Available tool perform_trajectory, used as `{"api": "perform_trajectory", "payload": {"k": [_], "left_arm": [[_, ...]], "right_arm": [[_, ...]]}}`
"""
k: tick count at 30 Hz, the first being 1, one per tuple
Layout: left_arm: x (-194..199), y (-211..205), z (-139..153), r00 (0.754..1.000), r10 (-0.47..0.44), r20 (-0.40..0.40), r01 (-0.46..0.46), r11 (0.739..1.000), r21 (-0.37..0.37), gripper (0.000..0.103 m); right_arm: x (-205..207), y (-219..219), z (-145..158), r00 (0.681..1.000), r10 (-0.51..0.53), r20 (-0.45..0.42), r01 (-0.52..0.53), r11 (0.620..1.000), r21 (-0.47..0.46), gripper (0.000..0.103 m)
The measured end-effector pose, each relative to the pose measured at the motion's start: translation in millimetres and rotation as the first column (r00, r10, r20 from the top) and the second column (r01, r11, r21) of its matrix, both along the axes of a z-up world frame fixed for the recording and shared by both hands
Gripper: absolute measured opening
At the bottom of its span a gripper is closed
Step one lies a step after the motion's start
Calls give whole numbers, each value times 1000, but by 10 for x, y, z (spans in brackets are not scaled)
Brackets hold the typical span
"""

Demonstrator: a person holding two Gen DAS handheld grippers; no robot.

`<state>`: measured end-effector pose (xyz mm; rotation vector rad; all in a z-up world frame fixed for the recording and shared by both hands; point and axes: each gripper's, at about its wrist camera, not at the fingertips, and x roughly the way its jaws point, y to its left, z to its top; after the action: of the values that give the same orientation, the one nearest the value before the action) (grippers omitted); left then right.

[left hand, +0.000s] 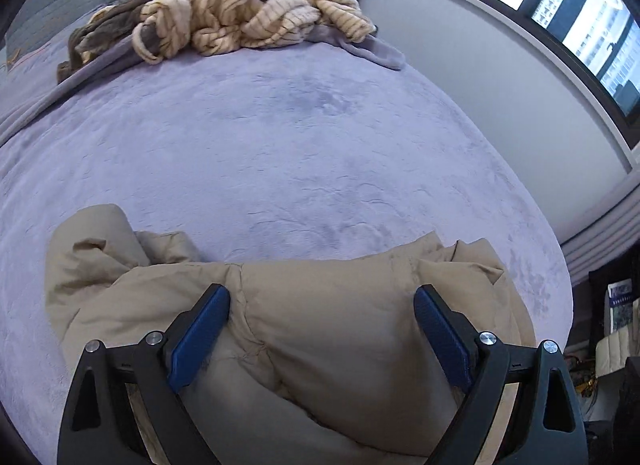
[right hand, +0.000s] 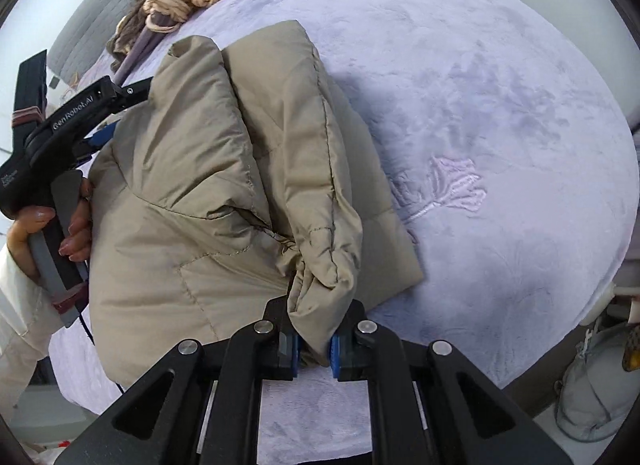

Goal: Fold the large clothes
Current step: 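Hold the fold with the right tool while the left tool presses the bundle flat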

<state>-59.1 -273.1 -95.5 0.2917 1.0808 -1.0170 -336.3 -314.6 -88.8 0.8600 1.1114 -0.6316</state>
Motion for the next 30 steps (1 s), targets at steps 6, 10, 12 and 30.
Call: {"api": "perform_trajectory", "payload": {"k": [6,10,12,30], "left_arm": [[-44,-144,-86,1000,-10,-5,10,999,37,94],[79,-36,-146,999,19,-44,-17,999,30,94],[95,-15,-160,999,22,-49,-21,999,29,94],[435,1127,37,955,286,-75,-282,957,61,94]], "right_arm": [[-101,-205,-124,1000,-20,25,17,993,114,16],[-162,-317,359,994,26,104,-30,999,31,51],[-76,-437,580,982,49,184,-51,999,6,68],[1478,-863,-127,970,216,112,-229,967,116,11]]}}
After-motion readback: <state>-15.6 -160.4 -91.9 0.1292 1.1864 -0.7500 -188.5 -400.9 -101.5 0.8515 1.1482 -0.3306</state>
